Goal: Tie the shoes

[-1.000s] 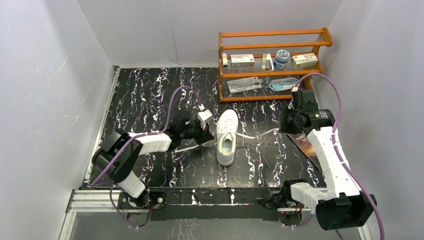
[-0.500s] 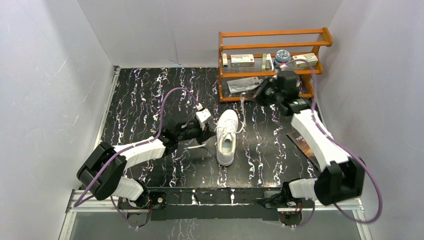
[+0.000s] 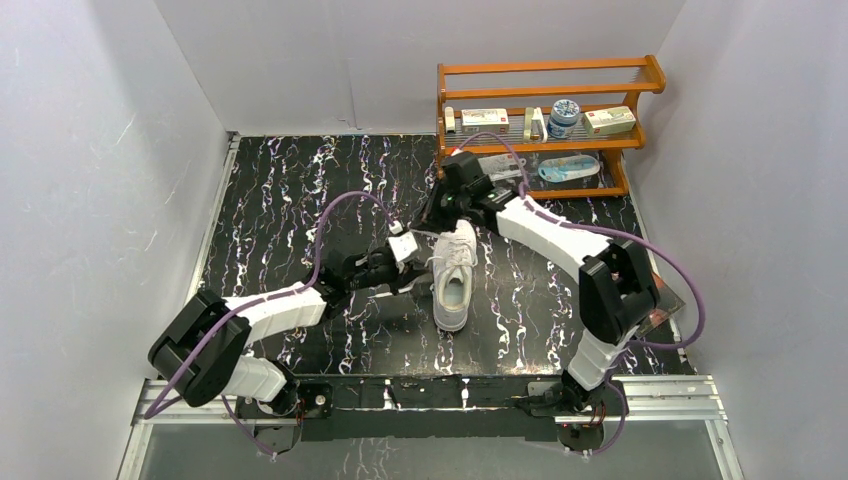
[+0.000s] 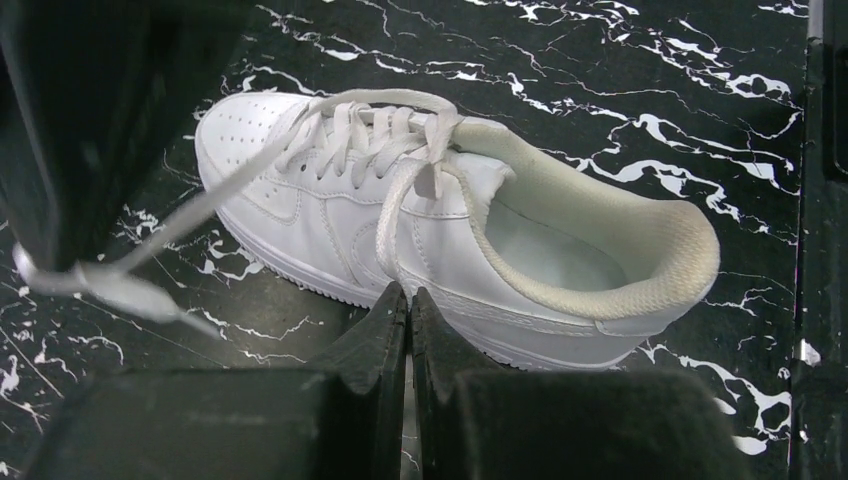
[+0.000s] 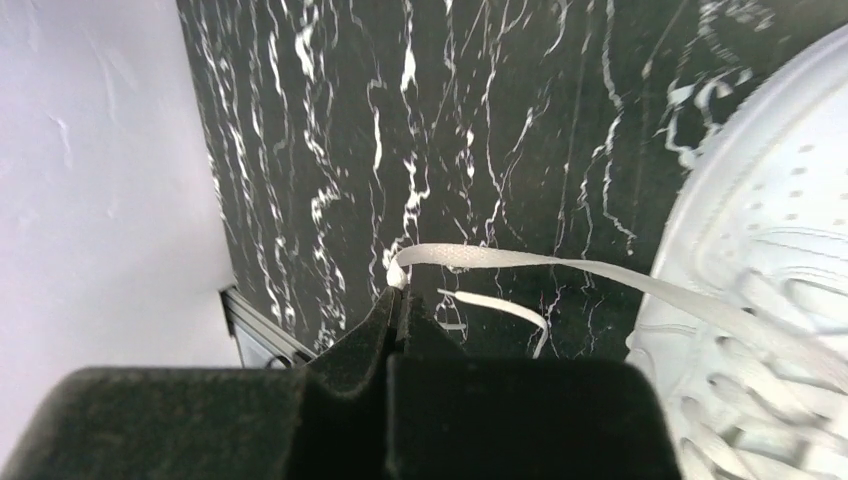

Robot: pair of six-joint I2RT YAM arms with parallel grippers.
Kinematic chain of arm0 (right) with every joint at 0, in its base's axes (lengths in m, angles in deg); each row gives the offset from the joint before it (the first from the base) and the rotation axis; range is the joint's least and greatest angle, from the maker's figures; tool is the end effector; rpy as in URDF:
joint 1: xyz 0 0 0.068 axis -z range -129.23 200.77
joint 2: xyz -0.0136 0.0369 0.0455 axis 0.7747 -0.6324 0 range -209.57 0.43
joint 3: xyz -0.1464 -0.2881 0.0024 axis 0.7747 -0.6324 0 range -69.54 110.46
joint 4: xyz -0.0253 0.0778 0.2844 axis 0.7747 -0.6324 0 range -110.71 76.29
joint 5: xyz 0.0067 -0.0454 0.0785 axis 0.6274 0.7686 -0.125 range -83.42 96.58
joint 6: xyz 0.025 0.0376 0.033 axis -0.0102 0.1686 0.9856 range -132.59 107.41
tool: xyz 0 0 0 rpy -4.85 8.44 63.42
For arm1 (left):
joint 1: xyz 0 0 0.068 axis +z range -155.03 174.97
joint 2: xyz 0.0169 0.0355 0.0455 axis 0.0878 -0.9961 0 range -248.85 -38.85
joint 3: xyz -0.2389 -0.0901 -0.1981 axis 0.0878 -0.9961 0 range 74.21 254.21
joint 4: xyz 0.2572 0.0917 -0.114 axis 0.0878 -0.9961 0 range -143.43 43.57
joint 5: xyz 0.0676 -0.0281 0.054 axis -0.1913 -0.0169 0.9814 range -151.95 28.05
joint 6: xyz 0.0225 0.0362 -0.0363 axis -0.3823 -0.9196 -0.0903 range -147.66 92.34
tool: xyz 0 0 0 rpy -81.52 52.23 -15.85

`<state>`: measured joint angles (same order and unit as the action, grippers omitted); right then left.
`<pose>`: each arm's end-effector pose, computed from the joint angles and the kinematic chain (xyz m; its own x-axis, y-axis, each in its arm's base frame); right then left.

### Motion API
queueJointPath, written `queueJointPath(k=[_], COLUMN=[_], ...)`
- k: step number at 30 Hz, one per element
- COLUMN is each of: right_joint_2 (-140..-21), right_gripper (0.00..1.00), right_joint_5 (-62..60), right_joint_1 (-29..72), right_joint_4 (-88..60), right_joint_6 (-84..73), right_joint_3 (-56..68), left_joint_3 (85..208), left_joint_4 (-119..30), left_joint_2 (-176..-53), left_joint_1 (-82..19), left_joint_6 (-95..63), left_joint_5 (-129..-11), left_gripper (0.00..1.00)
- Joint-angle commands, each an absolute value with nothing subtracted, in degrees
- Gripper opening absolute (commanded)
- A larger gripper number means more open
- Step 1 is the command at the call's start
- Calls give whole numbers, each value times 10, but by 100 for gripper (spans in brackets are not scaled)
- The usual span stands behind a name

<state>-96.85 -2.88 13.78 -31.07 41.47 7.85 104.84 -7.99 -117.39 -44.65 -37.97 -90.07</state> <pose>0.3432 0.2665 0.3196 -0.8489 0.3604 -0.3867 -0.0183 0.7111 0.7028 0.2171 -0.2034 0.2365 0.0400 0.1717 -0.9843 0.9283 0.3580 0.1001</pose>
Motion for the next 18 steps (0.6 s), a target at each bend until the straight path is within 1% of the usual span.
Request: queueJointPath(k=[1,5,10,15,16,18], right_joint_2=[-995,-997,-998,-1004,-1006,-1010], right_gripper=[0,0,0,0,3,22], right_joint_5=[-59,-81,-131,-122,-120,-130], right_joint_1=[101,68,49,46,49,56], right_joint_4=[-325,-330,-349,-408,-417,-439], right_joint_6=[358,336,311,255,246,229], right_joint_3=[114,85,52,59,66,88], left_joint_3=[1036,1014,998,999,998,997], left_joint_4=[-34,-34,-32,-14,-10,-5], left_joint_2=[-1143,-1126,-1136,-1152,-1153,-1153], left_joint_1=[-450,-450,-451,-452,-453,-455], left_joint_6=[-428,-452,-489,-486,-481,-469], left_joint_5=[-938,-942,-942,-946,-945,-941], left_gripper=[0,0,0,0,0,0])
